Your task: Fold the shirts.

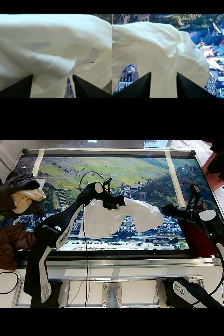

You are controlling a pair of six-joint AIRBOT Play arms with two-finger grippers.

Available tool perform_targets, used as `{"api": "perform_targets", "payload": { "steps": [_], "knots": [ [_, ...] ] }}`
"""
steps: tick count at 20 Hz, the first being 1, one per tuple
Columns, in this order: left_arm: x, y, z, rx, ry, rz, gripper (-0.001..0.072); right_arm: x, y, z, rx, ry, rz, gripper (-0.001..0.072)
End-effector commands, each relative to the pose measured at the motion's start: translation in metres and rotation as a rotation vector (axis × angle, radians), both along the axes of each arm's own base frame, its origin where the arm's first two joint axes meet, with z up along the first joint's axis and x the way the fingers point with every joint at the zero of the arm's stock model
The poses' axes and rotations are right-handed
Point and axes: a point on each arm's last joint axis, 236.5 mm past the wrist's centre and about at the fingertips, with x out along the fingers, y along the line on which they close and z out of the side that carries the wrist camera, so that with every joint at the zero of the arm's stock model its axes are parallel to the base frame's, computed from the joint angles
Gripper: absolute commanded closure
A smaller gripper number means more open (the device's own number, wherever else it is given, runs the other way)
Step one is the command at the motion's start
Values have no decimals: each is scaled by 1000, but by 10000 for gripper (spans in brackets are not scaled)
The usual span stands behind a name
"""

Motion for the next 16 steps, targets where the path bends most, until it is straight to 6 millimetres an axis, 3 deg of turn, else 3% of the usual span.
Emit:
{"api": "perform_targets", "payload": {
  "steps": [1, 3, 5, 6, 8, 9, 14, 16],
  "knots": [
    [-4, -12, -8, -19, 24, 20, 126, 0, 0, 0, -6, -3, 6, 325],
    [1, -17, -6, -35, 5, 41, 147, 0, 0, 0, -5, -3, 6, 324],
    [11, -19, -3, -51, -22, 75, 421, 0, 0, 0, -5, -3, 5, 324],
    [16, -20, -1, -59, -40, 89, 484, 0, 0, 0, -5, -3, 6, 324],
    [24, -20, 0, -67, -65, 108, 501, 0, 0, 0, -4, -3, 5, 325],
    [25, -20, -1, -66, -69, 110, 667, 0, 0, 0, -4, -3, 5, 325],
    [17, -19, -15, -46, -30, 93, 694, 0, 0, 0, -5, -3, 5, 324],
    [17, -21, -12, -58, -27, 95, 694, 0, 0, 0, -5, -3, 6, 325]
  ]
}}
